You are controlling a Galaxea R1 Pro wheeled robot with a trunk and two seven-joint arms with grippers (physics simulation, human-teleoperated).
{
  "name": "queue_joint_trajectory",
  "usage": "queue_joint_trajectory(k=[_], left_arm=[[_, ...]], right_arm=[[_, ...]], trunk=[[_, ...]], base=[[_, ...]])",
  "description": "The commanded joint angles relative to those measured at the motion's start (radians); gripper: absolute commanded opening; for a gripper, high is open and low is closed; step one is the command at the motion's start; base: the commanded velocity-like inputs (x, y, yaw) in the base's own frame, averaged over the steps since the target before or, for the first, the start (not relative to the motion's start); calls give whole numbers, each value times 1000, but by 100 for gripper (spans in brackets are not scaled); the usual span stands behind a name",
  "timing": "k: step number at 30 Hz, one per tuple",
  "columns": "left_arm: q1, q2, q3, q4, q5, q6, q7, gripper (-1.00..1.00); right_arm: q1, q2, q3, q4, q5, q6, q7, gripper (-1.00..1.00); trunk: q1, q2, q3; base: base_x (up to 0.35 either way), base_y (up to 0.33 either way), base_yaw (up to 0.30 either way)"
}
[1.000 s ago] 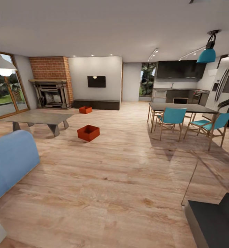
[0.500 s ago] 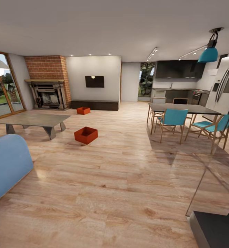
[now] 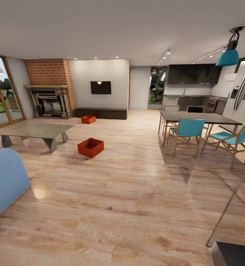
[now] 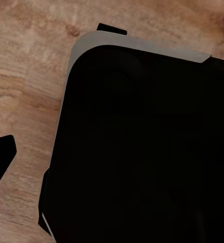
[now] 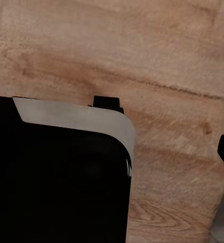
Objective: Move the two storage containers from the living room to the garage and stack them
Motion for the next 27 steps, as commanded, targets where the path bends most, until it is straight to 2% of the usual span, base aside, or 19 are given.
queue_joint_trajectory(k=[1,27], left_arm=[[0,0,-1,0,5,-1,1,100],[0,-1,0,0,5,-1,1,100]], right_arm=[[-1,0,4,2,5,-4,-3,100],[-1,12,0,2,-2,-10,-3,100]], trunk=[[1,0,-1],[1,0,-1]], base=[[321,0,0],[321,0,0]])
